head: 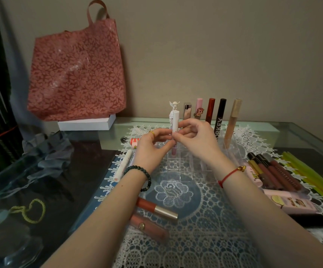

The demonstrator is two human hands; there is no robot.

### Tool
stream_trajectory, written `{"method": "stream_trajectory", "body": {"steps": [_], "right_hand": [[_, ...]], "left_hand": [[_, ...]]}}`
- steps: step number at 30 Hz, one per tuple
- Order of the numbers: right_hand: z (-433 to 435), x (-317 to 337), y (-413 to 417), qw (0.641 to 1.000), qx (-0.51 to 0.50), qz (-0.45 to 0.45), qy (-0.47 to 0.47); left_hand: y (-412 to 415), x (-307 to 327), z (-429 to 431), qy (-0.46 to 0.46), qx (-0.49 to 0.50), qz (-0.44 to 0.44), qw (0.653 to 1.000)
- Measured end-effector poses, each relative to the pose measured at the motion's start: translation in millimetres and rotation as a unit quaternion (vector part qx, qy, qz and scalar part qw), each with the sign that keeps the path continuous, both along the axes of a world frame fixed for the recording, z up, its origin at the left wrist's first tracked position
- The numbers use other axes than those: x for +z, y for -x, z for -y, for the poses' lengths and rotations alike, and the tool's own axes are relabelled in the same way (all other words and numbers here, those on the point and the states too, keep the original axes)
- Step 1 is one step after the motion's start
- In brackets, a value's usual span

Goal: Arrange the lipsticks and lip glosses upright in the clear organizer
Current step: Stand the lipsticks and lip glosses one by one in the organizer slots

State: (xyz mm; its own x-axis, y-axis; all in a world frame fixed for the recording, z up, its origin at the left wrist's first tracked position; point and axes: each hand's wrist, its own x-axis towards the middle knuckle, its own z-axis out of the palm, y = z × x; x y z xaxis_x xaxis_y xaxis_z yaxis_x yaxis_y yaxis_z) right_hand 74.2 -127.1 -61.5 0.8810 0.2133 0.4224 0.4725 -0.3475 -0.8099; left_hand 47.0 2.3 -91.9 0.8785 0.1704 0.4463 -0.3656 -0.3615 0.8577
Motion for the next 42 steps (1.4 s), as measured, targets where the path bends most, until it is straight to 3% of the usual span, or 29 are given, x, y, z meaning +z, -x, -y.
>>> {"method": "stream_trajectory", "body": {"steps": [15,24,28,33,35,42], "right_hand": [[19.8,13.1,8.6,0.999,-0.007,-0.023,0.02],[85.9,26.0,26.2,0.997,-0.058,0.011,0.052],[140.2,30.6,18.7,0.989,-0.12,0.017,0.088],[197.0,17.8,6.2,0.966,-0.181,-0.027,0.181],[208.7,8.9,6.1,0.958,-0.19,-0.049,0.212],[218.5,-18.7,8.5,0.951,-0.195,-0.13,0.201]], "left_hand": [[1.7,0.3,1.6,0.033,0.015,0.003,0.999],[4.3,7.4,-1.2,0.081,0.056,0.049,0.994],[7.7,4.2,-3.5,0.053,0.066,0.036,0.996],[6.8,-4.9,-8.4,0.036,0.052,-0.041,0.997],[5.4,-7.6,-10.0,-0.009,0.046,-0.059,0.997],[7.2,-7.8,-9.2,-0.08,0.035,-0.072,0.994]]}}
